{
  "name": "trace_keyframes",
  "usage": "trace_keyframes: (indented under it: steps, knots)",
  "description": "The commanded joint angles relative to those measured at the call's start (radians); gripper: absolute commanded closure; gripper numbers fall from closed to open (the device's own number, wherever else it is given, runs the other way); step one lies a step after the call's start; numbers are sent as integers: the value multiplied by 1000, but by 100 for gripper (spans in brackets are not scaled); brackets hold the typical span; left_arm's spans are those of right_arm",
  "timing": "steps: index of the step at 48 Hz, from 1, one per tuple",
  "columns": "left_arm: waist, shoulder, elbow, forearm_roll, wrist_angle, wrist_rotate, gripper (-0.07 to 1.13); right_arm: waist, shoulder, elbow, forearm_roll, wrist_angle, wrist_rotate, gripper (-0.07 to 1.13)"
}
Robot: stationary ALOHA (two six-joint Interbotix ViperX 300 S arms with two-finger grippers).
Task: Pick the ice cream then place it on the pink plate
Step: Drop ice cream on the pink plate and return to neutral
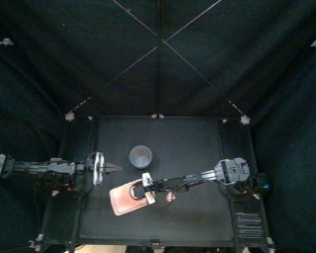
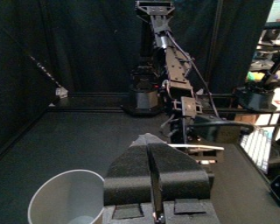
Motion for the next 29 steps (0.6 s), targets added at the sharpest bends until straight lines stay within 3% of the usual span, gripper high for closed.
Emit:
trace_keyframes:
  steps: [1, 12, 21, 29]
  knots:
    - [2, 2, -11, 2, -5, 2, 109, 5, 9, -78, 15, -8, -8, 26]
    - [2, -9, -6, 3, -5, 2, 109, 38, 32, -117, 25, -9, -3, 5]
    - [3, -18, -3, 2, -3, 0, 109, 31, -14, -92, 14, 28, 3, 4]
    - [5, -21, 0, 2, -5, 2, 109, -29, -167, 14, 17, 31, 3, 4]
